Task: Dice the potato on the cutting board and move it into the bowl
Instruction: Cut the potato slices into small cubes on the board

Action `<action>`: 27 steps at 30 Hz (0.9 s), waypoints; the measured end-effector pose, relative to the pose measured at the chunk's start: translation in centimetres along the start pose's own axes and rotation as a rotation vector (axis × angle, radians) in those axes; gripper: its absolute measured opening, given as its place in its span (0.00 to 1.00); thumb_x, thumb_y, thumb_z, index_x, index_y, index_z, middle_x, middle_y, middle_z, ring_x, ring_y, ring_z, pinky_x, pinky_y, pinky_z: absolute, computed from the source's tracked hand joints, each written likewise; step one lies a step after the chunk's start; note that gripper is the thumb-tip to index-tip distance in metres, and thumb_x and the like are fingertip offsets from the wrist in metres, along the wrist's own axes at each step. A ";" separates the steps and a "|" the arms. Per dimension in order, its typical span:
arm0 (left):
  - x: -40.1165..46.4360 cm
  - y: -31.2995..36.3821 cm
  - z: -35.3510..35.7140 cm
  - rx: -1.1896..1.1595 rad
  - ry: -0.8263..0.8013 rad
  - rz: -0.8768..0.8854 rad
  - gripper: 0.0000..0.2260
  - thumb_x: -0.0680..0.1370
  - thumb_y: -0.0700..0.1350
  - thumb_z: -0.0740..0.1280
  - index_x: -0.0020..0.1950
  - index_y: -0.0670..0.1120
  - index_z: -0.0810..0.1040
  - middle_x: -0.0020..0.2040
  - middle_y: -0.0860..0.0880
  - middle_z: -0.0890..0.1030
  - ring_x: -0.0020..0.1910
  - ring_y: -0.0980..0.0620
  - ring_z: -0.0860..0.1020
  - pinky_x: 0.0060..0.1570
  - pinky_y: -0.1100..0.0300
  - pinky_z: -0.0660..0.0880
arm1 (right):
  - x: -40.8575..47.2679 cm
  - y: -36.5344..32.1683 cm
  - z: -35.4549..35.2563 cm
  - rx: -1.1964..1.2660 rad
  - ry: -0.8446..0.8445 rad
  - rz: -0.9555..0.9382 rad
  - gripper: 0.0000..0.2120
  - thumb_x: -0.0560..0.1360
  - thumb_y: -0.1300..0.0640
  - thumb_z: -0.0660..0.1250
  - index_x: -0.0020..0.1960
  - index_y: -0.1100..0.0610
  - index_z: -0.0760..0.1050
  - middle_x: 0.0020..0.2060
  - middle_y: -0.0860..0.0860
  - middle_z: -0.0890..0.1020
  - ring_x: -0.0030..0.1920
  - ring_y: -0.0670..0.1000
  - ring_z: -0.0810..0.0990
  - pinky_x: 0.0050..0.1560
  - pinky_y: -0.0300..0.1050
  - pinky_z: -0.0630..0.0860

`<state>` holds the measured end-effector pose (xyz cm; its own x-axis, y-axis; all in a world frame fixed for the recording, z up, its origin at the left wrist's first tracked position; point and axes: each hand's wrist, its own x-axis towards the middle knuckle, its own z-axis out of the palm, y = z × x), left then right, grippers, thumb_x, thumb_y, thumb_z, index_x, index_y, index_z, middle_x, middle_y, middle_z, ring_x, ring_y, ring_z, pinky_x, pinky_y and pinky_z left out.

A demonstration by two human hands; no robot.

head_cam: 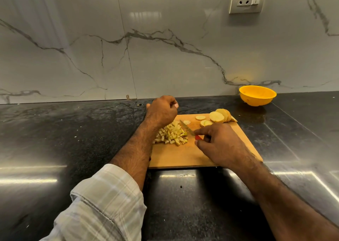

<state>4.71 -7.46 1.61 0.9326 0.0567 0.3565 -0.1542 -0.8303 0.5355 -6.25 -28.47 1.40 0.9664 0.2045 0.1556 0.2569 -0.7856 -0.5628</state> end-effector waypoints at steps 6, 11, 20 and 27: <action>-0.5 0.7 0.6 0.046 -0.085 0.065 0.07 0.83 0.52 0.66 0.54 0.54 0.82 0.52 0.55 0.83 0.57 0.52 0.78 0.71 0.35 0.63 | 0.3 0.2 0.1 -0.056 -0.068 0.067 0.19 0.78 0.50 0.73 0.68 0.45 0.81 0.54 0.46 0.83 0.48 0.45 0.79 0.48 0.40 0.78; -1.0 1.6 0.6 0.234 -0.275 0.088 0.07 0.84 0.52 0.66 0.58 0.56 0.83 0.61 0.55 0.81 0.69 0.49 0.72 0.75 0.33 0.57 | 0.7 1.0 -0.9 -0.131 0.008 0.157 0.21 0.76 0.50 0.73 0.68 0.46 0.81 0.58 0.51 0.82 0.51 0.48 0.80 0.56 0.48 0.83; -1.2 3.0 1.0 0.116 -0.439 0.055 0.03 0.78 0.46 0.76 0.47 0.54 0.87 0.54 0.58 0.84 0.60 0.55 0.76 0.75 0.32 0.52 | 0.7 0.4 -0.3 -0.199 -0.022 0.180 0.22 0.77 0.50 0.71 0.71 0.47 0.78 0.63 0.51 0.81 0.56 0.51 0.81 0.58 0.49 0.82; -1.3 2.9 1.0 0.123 -0.473 0.060 0.04 0.75 0.46 0.79 0.45 0.55 0.88 0.55 0.59 0.84 0.64 0.53 0.76 0.75 0.32 0.52 | 0.5 -0.6 0.3 -0.216 -0.026 0.147 0.20 0.79 0.51 0.70 0.71 0.47 0.78 0.63 0.51 0.81 0.58 0.51 0.79 0.57 0.47 0.81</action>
<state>3.39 -10.46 1.97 0.9735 -0.2280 -0.0183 -0.1994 -0.8853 0.4202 -5.96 -27.74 1.58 0.9939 0.0913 0.0623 0.1085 -0.9139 -0.3913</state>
